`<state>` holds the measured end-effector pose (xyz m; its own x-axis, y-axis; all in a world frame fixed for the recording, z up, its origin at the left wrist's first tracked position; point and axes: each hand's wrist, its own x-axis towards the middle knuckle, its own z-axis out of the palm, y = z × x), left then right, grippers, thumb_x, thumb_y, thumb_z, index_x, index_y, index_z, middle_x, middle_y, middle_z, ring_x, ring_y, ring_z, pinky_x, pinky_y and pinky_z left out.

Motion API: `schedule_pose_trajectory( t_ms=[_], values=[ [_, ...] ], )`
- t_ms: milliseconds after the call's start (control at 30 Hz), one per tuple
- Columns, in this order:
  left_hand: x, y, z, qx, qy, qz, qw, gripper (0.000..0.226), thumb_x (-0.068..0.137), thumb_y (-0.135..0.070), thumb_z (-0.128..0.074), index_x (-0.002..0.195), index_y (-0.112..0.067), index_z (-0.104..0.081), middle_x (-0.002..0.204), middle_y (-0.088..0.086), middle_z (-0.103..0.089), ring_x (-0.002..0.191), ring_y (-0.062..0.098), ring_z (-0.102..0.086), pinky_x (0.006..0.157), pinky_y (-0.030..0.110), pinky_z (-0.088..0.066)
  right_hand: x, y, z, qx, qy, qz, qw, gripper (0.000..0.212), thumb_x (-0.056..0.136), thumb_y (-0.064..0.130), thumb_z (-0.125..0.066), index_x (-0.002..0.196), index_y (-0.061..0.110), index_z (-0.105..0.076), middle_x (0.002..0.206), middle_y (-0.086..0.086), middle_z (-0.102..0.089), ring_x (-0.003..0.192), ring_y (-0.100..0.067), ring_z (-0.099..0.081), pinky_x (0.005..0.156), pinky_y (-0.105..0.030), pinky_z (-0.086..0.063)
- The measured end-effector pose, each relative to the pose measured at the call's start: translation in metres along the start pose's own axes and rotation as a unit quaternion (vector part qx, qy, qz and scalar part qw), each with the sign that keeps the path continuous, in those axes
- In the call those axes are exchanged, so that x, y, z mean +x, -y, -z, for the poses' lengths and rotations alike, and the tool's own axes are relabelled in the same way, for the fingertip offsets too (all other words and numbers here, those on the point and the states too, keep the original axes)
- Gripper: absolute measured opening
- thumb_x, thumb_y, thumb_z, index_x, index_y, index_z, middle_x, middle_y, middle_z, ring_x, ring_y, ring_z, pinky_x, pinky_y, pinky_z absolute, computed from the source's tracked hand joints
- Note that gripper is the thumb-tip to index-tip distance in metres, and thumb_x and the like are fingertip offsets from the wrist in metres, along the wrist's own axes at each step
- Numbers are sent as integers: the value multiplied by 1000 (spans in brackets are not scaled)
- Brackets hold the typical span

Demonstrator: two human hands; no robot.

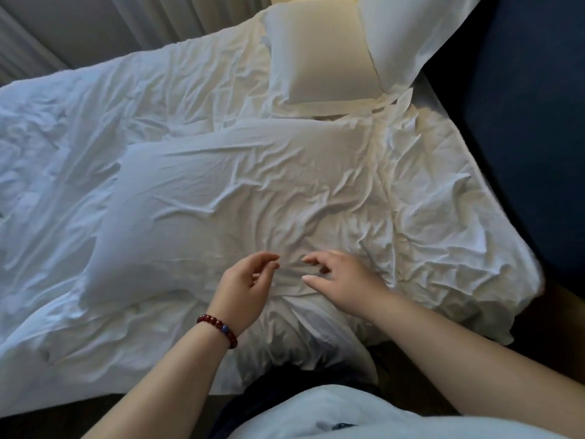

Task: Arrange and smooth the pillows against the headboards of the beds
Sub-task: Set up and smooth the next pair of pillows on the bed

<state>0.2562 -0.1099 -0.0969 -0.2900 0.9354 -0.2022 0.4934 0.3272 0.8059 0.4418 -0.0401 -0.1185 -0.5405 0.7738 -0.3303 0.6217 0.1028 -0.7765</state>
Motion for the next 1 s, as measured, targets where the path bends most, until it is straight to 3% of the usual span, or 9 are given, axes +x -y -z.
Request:
schedule_pose_trajectory(
  t_ms=[233,367,600,733,867,933,1000],
  values=[
    [40,31,54,22,50,-60,997,15,95,-21,-58,100,-32,-67,96,-15,-70,88,-5,-63,76,7,-45,41,46,-39,9,-62,-21,998,40,90,40,-64,129,31,-57,118,10,-58,99,-4,-56,85,-19,-44],
    [77,67,109,97,60,-158,981,17,95,-20,-57,107,-21,-69,106,-6,-69,98,6,-60,88,25,-47,67,78,-80,14,-105,-59,993,42,89,39,-65,129,30,-57,116,11,-58,98,-4,-56,82,-19,-43],
    [165,94,188,206,71,-206,954,30,97,-26,-51,124,-19,-60,130,0,-56,123,23,-46,102,46,-43,116,132,-116,29,-164,-91,982,39,89,33,-67,127,26,-59,115,6,-61,97,-8,-58,83,-17,-41],
    [200,92,194,240,55,-214,945,37,97,-31,-50,132,-20,-54,140,1,-49,132,24,-37,110,46,-32,145,152,-104,9,-157,-83,984,40,90,33,-65,129,26,-58,120,5,-61,100,-7,-57,85,-17,-42],
    [228,98,186,301,41,-158,940,54,94,-49,-44,143,-27,-39,154,-2,-32,144,21,-19,116,43,-17,195,161,-78,-40,-187,-31,981,40,91,33,-63,129,22,-59,124,-1,-61,112,-16,-56,98,-30,-43],
    [236,106,175,334,54,-126,933,62,94,-56,-36,150,-32,-25,161,-4,-15,148,18,-3,120,42,-5,227,160,-66,-128,-229,6,965,46,90,42,-60,131,23,-58,133,-4,-56,124,-25,-49,106,-39,-37],
    [239,120,162,385,60,-120,913,66,94,-61,-23,153,-36,-7,163,-4,1,148,17,10,119,41,7,253,149,-62,-220,-207,-4,953,57,89,56,-51,141,34,-45,153,-3,-36,142,-28,-28,116,-47,-22]
  ],
)
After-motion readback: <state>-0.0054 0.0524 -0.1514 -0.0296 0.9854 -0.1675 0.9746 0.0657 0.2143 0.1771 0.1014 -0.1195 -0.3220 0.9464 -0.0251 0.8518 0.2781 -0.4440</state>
